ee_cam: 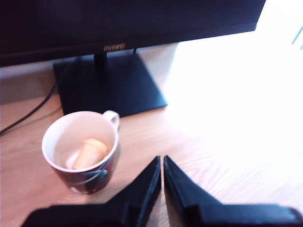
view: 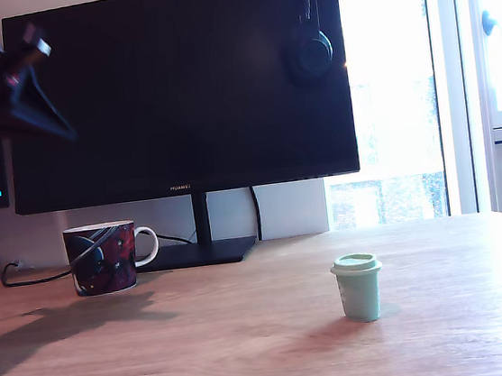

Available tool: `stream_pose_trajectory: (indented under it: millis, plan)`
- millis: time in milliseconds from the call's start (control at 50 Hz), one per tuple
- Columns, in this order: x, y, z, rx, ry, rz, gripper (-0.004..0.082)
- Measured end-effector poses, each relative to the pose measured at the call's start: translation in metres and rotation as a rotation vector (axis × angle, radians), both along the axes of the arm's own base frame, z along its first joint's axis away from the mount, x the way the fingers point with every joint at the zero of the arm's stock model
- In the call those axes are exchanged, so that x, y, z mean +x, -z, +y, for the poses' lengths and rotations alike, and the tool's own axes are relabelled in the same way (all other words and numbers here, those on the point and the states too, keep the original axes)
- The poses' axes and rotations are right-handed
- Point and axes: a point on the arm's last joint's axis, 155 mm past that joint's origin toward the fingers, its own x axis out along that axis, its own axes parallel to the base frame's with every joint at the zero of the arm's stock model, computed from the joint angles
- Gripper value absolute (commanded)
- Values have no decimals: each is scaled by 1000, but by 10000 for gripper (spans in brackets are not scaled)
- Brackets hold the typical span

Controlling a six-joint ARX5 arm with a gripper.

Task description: Pick up the coffee capsules from the table one by one and drop them inside the nearest coffee cup

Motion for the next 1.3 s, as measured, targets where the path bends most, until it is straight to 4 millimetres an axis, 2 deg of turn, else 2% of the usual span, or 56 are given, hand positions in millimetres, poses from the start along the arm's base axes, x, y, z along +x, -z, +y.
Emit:
stream_pose_trajectory:
  millis: [120,380,620,800,1180,1300]
  plan:
    - [-14,0,-1,-21,-1,-11,-19]
    - [-46,21,-10,-55,32,23,-19]
    - [-71,15,-24,-87,72,-17,-19]
    - [-89,21,-35,-87,117,-13,-19]
    - [-118,22,-68,-91,240,2,-19]
    - [-125,16,-78,-105,288,-45,-19]
